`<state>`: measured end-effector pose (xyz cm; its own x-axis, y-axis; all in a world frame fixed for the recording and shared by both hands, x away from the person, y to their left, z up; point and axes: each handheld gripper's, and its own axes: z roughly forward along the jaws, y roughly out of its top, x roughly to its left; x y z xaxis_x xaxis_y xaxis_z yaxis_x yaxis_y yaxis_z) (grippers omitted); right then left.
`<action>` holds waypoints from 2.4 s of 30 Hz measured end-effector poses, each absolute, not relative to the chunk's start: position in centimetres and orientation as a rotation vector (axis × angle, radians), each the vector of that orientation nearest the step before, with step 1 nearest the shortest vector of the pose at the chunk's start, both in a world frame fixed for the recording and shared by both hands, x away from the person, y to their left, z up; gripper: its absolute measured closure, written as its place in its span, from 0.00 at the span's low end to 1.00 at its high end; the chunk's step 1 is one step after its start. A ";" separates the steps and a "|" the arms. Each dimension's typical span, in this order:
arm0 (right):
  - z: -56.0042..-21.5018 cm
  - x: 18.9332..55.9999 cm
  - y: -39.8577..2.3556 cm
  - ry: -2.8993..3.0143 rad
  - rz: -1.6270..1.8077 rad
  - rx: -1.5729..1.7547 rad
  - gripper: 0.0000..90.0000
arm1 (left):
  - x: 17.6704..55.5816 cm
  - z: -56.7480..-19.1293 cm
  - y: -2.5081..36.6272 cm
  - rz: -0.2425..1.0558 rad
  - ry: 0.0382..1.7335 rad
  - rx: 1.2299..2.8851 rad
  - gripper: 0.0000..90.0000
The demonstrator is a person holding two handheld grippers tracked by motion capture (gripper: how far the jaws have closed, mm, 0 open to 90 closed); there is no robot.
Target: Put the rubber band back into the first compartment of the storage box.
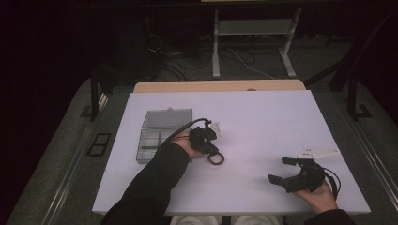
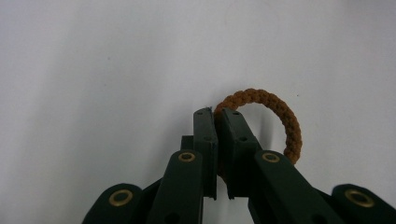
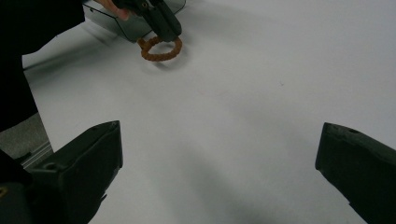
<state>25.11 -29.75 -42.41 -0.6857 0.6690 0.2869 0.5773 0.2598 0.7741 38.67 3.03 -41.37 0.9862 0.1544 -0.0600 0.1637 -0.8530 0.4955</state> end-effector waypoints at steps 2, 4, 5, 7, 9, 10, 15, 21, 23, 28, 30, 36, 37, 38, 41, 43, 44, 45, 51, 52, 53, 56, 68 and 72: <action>-42.4 25.1 -29.7 2.413 1.414 1.198 0.00 | 38.7 -41.1 3.2 -0.020 0.226 2.602 0.93; -42.4 25.1 -29.7 2.414 1.413 1.198 0.00 | 38.7 -40.8 3.4 -0.012 0.228 2.592 0.93; -42.4 25.1 -29.7 2.414 1.411 1.199 0.00 | 38.7 -40.6 3.5 -0.010 0.234 2.586 0.93; -42.4 25.1 -29.7 2.414 1.411 1.201 0.00 | 38.5 -40.2 3.7 -0.018 0.264 2.573 0.93; -42.4 25.1 -29.7 2.414 1.411 1.201 0.00 | 38.5 -39.9 4.0 -0.020 0.275 2.557 0.93; -42.4 25.1 -29.7 2.415 1.411 1.199 0.00 | 38.5 -39.7 4.1 -0.019 0.281 2.551 0.93; -42.4 25.1 -29.7 2.415 1.410 1.201 0.00 | 38.8 -38.7 4.9 -0.022 0.308 2.502 0.93; -42.4 25.1 -29.8 2.415 1.411 1.202 0.00 | 38.9 -37.5 5.8 -0.006 0.327 2.473 0.93; -42.4 25.1 -29.8 2.416 1.411 1.202 0.00 | 38.8 -37.1 6.1 0.002 0.340 2.464 0.93; -42.4 25.1 -29.8 2.415 1.411 1.203 0.00 | 38.7 -35.9 6.9 0.010 0.362 2.433 0.93; -42.4 25.1 -29.8 2.415 1.410 1.204 0.00 | 38.8 -35.5 7.2 0.028 0.354 2.428 0.93; -42.4 25.1 -29.8 2.412 1.411 1.208 0.00 | 38.5 -34.2 8.1 0.054 0.366 2.421 0.93; -42.4 25.1 -29.8 2.412 1.410 1.208 0.00 | 38.4 -34.0 8.3 0.057 0.368 2.420 0.93; -42.4 25.1 -29.8 2.411 1.411 1.208 0.00 | 38.4 -33.8 8.5 0.066 0.366 2.422 0.93; -42.4 25.1 -29.8 2.410 1.412 1.211 0.00 | 38.2 -33.2 9.2 0.082 0.377 2.414 0.93; -42.4 25.1 -29.8 2.411 1.412 1.210 0.00 | 38.1 -32.8 9.7 0.086 0.388 2.397 0.93; -42.4 25.1 -29.8 2.411 1.411 1.211 0.00 | 38.0 -32.6 10.0 0.087 0.392 2.391 0.93; -42.4 25.1 -29.8 2.411 1.410 1.210 0.00 | 38.0 -32.5 10.3 0.089 0.393 2.388 0.93; -42.4 25.1 -29.8 2.407 1.412 1.204 0.00 | 37.5 -31.9 11.8 0.109 0.430 2.380 0.93; -42.4 25.1 -29.8 2.409 1.411 1.207 0.00 | 37.5 -31.8 12.0 0.113 0.435 2.376 0.93; -42.4 25.1 -29.8 2.410 1.411 1.207 0.00 | 37.5 -31.7 12.3 0.118 0.438 2.375 0.93; -42.4 25.1 -29.8 2.412 1.409 1.213 0.00 | 37.4 -31.6 12.9 0.126 0.452 2.372 0.93; -42.5 25.1 -29.7 2.416 1.406 1.207 0.00 | 36.8 -31.4 15.8 0.161 0.505 2.355 0.93; -42.5 25.1 -29.8 2.416 1.406 1.210 0.00 | 36.7 -31.5 16.7 0.172 0.532 2.344 0.93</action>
<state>25.10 -29.76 -42.50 -0.6805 0.6729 0.2902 0.5845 0.2597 0.7687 36.68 16.75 -31.52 0.9061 0.4222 -0.0267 0.3270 -0.6590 0.6774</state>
